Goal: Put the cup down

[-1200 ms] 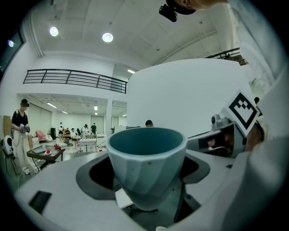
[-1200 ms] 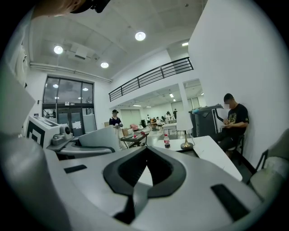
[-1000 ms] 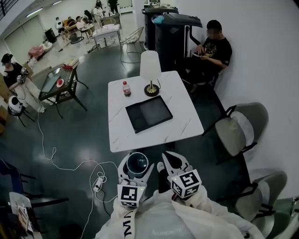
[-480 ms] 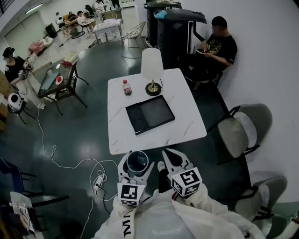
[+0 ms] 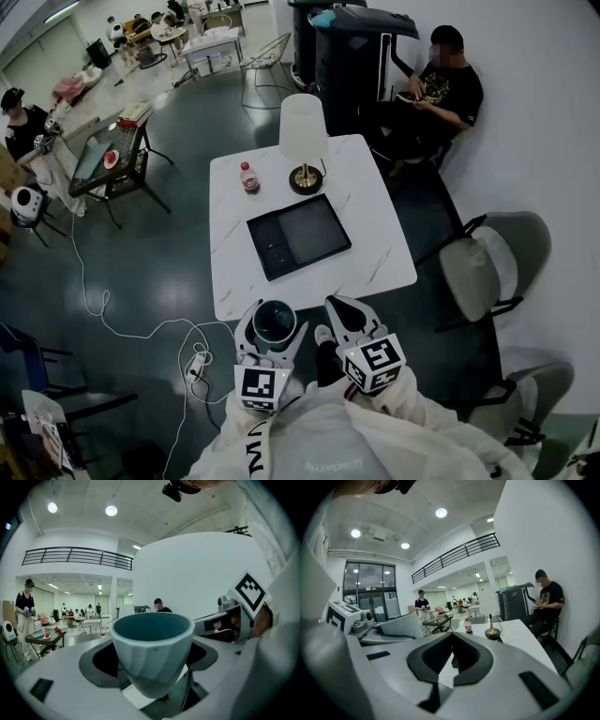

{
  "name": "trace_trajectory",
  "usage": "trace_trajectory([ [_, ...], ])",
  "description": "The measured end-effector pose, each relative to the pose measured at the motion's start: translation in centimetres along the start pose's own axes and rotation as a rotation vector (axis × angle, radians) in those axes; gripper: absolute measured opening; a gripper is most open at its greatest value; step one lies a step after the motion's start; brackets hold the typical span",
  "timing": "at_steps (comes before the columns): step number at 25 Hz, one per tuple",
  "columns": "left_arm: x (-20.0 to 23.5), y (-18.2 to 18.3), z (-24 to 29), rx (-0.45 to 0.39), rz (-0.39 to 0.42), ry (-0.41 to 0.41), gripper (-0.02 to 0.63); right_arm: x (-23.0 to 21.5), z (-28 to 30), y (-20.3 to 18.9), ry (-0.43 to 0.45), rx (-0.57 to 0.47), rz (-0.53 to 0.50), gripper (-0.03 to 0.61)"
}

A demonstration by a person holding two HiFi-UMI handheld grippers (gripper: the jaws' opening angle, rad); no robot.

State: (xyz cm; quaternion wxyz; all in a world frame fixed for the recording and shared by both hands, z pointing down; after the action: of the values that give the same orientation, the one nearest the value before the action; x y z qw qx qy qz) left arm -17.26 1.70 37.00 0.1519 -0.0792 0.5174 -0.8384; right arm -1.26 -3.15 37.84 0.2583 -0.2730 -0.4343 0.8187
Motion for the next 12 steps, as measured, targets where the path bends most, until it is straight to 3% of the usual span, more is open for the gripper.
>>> trace_trajectory([
  [12,2.8,1.3,6.8,0.027,-0.012,0.004,0.402,-5.1,5.0,1.9,-0.009,0.025,0.012,0.006],
])
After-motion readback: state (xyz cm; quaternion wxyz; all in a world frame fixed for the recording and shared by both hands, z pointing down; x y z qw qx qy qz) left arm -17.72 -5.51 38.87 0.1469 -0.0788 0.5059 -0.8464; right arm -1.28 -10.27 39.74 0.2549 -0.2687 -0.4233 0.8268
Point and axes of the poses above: the fingertips, and each gripper's own axes: z forward along the fingers, x to its left, y out of its top, the point moved 7 cm from there along -z, backward along the fingers, and after that the axes turned 15 degrees about x, right-handed, at the moved point
